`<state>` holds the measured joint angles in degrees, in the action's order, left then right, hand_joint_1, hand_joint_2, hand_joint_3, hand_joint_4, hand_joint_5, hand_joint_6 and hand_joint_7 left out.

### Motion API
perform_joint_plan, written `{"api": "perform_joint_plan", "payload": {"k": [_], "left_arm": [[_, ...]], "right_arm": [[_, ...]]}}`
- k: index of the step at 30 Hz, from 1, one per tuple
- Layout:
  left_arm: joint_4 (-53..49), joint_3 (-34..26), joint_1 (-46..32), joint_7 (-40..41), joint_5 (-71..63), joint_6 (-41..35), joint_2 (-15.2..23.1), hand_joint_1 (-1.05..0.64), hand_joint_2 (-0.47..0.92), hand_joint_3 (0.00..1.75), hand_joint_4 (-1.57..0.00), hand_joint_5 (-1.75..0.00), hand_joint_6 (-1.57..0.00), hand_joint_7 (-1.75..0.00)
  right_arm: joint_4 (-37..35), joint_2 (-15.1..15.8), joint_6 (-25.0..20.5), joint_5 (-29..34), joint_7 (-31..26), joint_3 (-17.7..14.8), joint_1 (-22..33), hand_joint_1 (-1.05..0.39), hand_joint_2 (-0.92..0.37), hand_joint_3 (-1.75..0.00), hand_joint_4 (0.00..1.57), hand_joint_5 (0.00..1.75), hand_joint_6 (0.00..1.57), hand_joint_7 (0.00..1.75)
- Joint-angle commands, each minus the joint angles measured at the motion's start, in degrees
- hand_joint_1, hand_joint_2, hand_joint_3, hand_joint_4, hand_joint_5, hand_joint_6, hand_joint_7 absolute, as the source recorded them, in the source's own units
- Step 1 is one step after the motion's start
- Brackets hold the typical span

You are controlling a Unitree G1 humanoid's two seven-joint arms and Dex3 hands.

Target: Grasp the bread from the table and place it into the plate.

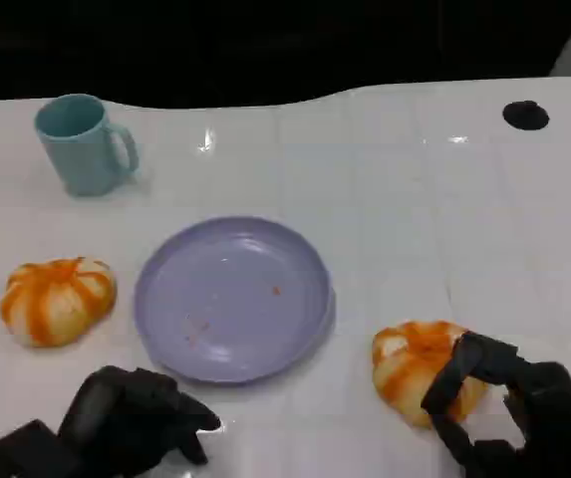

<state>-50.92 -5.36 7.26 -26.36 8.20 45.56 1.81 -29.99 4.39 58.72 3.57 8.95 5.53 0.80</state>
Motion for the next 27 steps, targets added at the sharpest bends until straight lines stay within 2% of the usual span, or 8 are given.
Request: {"api": "perform_joint_plan", "payload": {"k": [1, 24, 25, 27], "left_arm": [[0.29, -0.35, -0.32, -0.50, 0.69, -0.43, 0.88, -1.05, 0.92, 0.08, -1.30, -1.04, -1.54, -0.30], [-0.14, -0.34, -0.05, 0.04, 0.12, -0.02, 0.95, -1.05, 0.92, 0.10, -1.30, -1.04, -1.53, -0.31], [-0.03, -0.32, -0.12, 0.15, 0.04, -0.05, 0.94, -1.05, 0.92, 0.10, -1.30, -1.04, -1.53, -0.31], [0.01, -0.29, -0.18, 0.24, -0.07, 0.04, 0.96, -1.05, 0.92, 0.10, -1.30, -1.04, -1.53, -0.31]], "right_arm": [[-0.34, 0.23, 0.91, -0.55, 0.10, -0.08, -0.05, -0.26, -0.41, -1.10, 0.69, 1.61, 0.71, 1.33], [0.12, 0.49, 0.72, 0.29, -0.48, -0.62, -0.15, -0.28, -0.43, -1.06, 0.69, 1.59, 0.71, 1.32], [0.58, 0.71, 0.41, 0.45, -0.41, -0.62, -0.13, -0.28, -0.42, -1.07, 0.70, 1.58, 0.72, 1.31], [1.70, 1.38, -0.54, 1.00, -0.07, -0.46, -0.04, -0.28, -0.45, -1.05, 0.67, 1.49, 0.70, 1.15]]}}
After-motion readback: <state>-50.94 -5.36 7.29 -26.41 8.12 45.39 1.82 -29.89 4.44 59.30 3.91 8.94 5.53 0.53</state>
